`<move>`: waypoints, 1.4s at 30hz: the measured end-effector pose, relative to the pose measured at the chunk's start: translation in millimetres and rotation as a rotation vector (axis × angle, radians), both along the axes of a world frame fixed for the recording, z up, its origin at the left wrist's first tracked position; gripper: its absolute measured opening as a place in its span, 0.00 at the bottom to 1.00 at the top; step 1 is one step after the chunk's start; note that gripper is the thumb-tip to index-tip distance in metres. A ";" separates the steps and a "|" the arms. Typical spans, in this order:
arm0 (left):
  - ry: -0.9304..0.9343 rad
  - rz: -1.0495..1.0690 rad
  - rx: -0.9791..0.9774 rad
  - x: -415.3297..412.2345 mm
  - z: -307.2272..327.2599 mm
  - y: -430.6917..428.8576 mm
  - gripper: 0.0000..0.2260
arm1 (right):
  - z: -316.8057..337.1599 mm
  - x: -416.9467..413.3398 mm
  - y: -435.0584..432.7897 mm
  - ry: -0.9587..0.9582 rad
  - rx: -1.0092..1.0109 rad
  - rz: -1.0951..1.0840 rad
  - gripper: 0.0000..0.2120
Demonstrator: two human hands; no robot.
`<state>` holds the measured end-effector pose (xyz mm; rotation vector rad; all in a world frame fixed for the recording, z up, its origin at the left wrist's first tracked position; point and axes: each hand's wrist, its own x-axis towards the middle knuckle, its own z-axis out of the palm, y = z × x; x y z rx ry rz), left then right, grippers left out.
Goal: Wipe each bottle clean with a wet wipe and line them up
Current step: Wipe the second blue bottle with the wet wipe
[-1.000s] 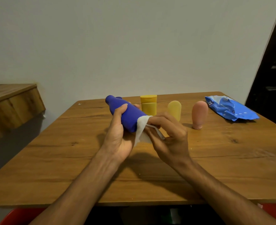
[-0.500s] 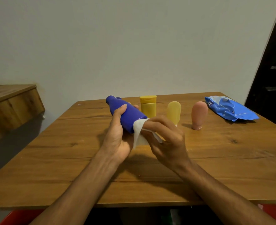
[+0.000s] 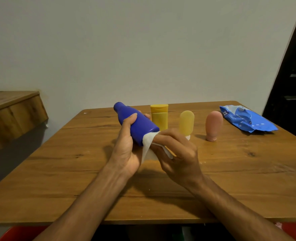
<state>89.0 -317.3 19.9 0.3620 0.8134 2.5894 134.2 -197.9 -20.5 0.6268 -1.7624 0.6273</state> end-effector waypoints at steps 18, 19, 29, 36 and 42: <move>0.031 0.034 -0.034 -0.2 0.1 1.3 0.09 | 1.9 -2.6 3.4 0.005 -0.028 0.044 0.09; 0.024 0.028 -0.026 -0.1 0.3 0.5 0.10 | 2.1 -3.4 4.5 -0.014 -0.051 0.049 0.09; 0.082 -0.018 -0.011 -1.2 5.0 -5.6 0.17 | 15.4 -1.2 11.8 -0.103 -0.395 0.076 0.07; 0.219 -0.026 -0.144 -1.4 -0.4 -2.9 0.23 | 17.7 0.3 13.2 -0.222 -0.370 0.148 0.10; 0.437 0.044 -0.420 -7.3 -0.9 -4.8 0.17 | 17.6 -2.4 14.0 -0.257 -0.394 0.129 0.09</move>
